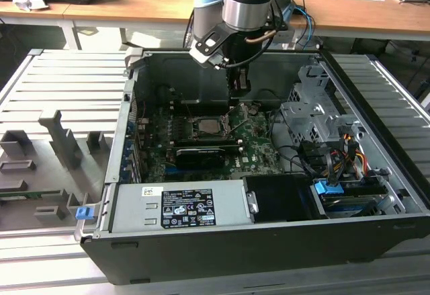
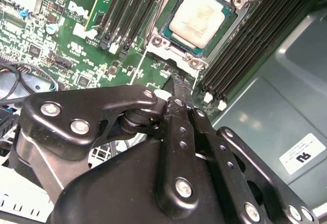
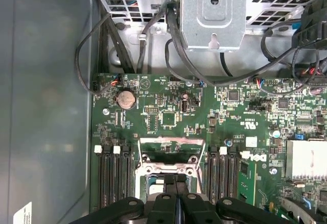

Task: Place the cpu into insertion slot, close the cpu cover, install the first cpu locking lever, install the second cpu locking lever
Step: 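Close the cpu cover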

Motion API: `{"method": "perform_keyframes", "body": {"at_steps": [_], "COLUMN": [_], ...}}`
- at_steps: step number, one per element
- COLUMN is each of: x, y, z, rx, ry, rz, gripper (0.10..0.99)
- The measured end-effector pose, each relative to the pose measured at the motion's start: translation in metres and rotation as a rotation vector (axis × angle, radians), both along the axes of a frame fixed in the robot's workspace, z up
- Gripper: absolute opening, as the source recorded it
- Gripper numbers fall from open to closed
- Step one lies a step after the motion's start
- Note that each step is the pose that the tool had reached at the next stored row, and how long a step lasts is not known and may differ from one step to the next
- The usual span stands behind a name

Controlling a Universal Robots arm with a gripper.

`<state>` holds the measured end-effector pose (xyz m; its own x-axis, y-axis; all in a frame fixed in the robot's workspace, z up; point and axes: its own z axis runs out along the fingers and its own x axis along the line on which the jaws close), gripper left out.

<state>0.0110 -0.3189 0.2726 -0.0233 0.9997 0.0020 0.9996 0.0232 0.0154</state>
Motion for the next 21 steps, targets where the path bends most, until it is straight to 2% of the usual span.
{"method": "perform_keyframes", "body": {"at_steps": [4, 6, 21], "x": [0.0055, 0.0143, 0.0242], "y": [0.0, 0.0, 0.0], "z": [0.0, -0.0001, -0.0003], "rx": [0.0, 0.0, 0.0], "ry": [0.0, 0.0, 0.0], "rz": [0.0, 0.0, 0.0], "gripper": [0.106, 0.106, 0.106]}}
